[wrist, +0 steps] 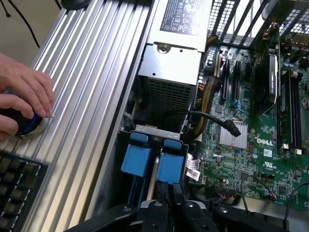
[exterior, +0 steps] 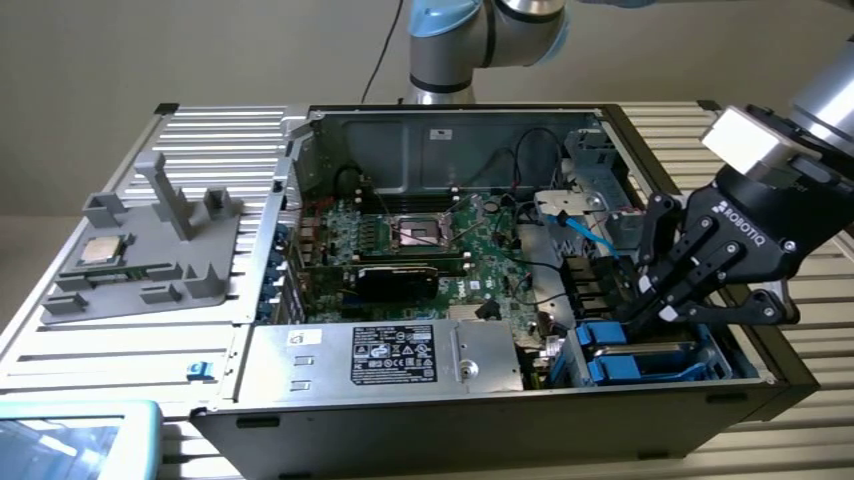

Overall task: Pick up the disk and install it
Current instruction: 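Insert the second disk wire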

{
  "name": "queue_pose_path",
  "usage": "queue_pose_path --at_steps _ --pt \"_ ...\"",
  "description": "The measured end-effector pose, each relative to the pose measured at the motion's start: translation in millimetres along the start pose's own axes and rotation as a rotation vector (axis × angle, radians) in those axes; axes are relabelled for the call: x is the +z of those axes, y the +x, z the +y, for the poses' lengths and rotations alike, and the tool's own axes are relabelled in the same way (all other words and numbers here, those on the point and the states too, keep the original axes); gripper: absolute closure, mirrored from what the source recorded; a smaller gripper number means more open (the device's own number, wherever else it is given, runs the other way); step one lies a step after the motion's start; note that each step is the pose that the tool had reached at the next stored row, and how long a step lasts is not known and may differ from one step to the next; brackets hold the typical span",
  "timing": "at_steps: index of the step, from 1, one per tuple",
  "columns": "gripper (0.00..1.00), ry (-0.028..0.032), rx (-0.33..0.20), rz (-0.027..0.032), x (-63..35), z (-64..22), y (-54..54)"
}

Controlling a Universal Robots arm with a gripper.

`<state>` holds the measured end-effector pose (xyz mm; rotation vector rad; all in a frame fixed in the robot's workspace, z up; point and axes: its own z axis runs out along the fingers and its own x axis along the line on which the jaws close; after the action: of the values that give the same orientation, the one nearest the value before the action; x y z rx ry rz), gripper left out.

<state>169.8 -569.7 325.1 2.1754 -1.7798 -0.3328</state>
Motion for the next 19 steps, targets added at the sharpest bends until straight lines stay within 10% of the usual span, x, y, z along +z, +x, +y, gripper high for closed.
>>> queue_pose_path --at_steps 15,19 --pt "0.76 -0.0008 -0.008 0.0038 -2.7 0.5 -0.3" --pt "0.76 -0.0032 -0.004 0.0142 -16.6 6.1 -0.5"
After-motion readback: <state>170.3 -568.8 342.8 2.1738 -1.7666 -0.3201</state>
